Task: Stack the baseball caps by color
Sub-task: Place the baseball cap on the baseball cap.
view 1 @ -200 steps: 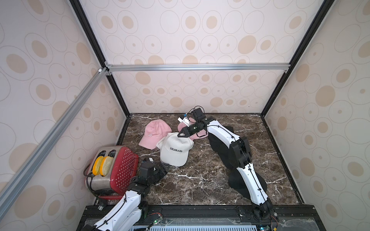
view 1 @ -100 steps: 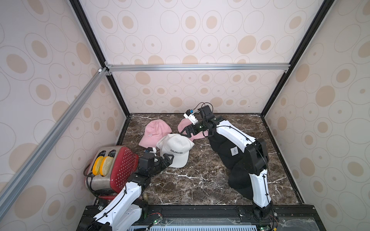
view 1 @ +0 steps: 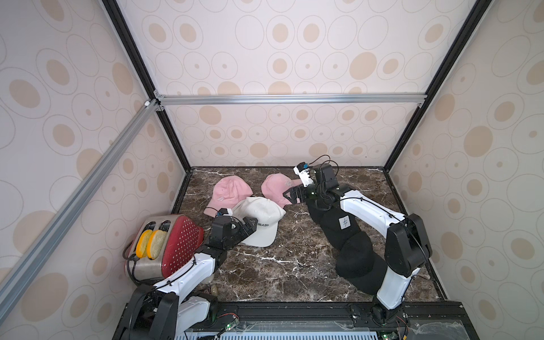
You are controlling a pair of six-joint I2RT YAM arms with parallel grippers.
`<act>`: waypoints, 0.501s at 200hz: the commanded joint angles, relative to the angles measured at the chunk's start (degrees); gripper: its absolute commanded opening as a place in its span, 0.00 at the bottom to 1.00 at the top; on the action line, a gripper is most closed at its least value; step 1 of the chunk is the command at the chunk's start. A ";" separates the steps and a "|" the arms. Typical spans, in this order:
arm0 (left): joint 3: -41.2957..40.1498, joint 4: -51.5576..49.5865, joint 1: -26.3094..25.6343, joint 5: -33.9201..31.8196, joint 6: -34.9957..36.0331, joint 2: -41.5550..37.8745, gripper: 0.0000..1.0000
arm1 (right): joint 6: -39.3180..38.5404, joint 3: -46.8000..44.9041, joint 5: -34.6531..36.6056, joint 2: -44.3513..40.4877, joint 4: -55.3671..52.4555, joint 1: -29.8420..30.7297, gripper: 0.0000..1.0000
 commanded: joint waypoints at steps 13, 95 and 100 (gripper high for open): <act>-1.69 6.45 -0.16 -3.51 -1.52 3.00 0.95 | 1.26 -2.01 0.89 -2.20 1.63 -0.36 1.00; -3.89 7.01 -0.18 -5.18 -0.72 4.44 0.96 | 1.65 -3.94 -0.97 -3.41 3.64 -0.38 1.00; -3.82 6.06 -0.16 -5.71 -0.34 3.60 0.96 | 1.55 -4.09 -1.86 -3.37 4.11 -0.41 1.00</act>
